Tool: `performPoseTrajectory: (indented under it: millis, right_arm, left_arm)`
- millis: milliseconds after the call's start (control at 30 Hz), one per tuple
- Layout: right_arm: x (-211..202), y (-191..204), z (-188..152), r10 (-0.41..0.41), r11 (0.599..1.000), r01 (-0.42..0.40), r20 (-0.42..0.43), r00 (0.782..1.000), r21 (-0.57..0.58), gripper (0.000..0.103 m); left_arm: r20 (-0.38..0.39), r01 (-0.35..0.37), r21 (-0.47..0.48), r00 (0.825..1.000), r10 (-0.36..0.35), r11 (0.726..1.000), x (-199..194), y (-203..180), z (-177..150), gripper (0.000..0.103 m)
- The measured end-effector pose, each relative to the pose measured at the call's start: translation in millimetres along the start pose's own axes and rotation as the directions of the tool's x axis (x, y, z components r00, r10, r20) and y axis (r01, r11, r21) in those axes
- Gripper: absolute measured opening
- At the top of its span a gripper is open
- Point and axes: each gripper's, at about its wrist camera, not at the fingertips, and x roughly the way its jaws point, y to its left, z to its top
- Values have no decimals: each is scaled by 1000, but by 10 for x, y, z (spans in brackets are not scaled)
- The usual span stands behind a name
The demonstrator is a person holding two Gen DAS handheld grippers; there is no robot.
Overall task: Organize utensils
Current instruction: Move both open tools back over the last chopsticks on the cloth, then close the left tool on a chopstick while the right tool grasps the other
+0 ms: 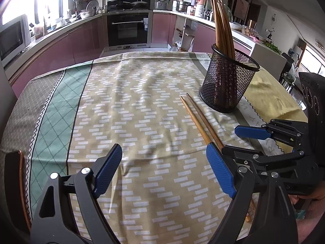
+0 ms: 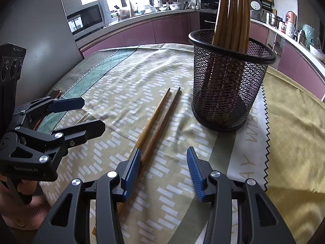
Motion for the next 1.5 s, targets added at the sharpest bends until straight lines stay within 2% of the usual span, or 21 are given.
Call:
performPoseTrajectory:
  millis: [267, 700, 800, 933, 1300, 1500]
  right_arm:
    - [-28, -99, -5, 10, 1000, -10, -10, 1000, 23, 38]
    - [-29, -147, 17, 34, 999, -33, -22, 999, 26, 35]
    - [-22, -161, 30, 33, 999, -32, -24, 999, 28, 34]
    - [-22, -166, 31, 37, 999, -37, -27, 999, 26, 34]
    - [14, -193, 85, 36, 999, -35, -30, 999, 22, 34]
    - [15, -222, 102, 41, 999, -40, -33, 999, 26, 33]
  left_arm:
    - [-32, 33, 40, 999, -31, 999, 90, -136, -10, 79]
    - [-106, 87, 91, 991, -77, 992, 309, -334, 7, 56]
    - [-110, 85, 98, 991, -74, 992, 348, -348, 28, 55]
    - [-114, 89, 107, 991, -76, 990, 338, -363, 36, 45]
    - [-120, 126, 112, 986, -113, 986, 323, -384, 54, 47]
    - [-132, 116, 114, 986, -101, 987, 385, -401, 65, 42]
